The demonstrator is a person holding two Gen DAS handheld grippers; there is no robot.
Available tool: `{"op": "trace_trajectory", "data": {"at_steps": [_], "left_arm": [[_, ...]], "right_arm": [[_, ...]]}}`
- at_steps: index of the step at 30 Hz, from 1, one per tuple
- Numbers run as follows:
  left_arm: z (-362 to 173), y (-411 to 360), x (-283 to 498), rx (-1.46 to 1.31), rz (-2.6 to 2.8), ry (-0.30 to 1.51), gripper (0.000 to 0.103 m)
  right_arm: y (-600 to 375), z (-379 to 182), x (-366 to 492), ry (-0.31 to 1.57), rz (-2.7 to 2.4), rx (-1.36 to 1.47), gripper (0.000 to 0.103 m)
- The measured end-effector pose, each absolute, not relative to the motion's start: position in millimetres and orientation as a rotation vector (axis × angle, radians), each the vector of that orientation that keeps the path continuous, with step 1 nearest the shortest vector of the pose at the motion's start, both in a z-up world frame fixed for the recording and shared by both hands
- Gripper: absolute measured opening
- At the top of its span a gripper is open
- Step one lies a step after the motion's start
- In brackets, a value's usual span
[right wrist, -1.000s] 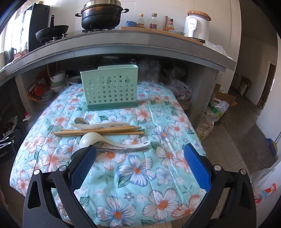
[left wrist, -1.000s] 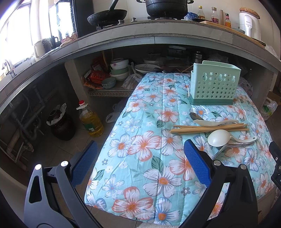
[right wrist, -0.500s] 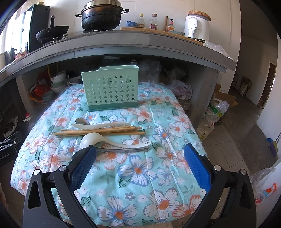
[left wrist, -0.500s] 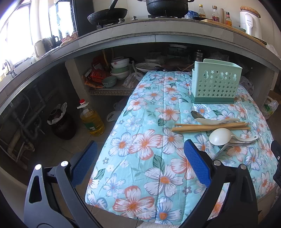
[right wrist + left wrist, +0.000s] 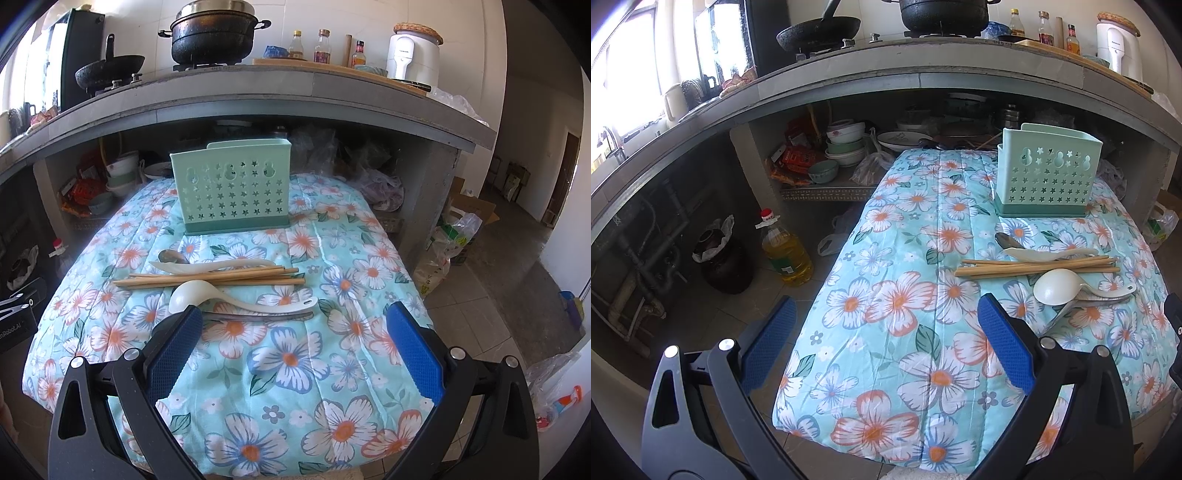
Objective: Organize utensils
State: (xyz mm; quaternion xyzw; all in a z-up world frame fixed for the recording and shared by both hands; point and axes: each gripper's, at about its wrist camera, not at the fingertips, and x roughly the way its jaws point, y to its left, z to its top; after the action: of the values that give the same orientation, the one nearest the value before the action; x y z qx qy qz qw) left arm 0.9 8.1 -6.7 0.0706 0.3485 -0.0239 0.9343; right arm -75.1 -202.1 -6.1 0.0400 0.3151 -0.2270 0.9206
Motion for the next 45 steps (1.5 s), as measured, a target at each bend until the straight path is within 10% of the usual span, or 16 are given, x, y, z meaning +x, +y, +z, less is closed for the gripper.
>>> {"op": "trace_trajectory", "data": {"at_steps": [45], "left_arm": [[-57,-57,34,-0.055,-0.632,0.895,0.095]], "right_arm": [[-238,-58,-64,0.683,-0.489,0.158,0.097]]}}
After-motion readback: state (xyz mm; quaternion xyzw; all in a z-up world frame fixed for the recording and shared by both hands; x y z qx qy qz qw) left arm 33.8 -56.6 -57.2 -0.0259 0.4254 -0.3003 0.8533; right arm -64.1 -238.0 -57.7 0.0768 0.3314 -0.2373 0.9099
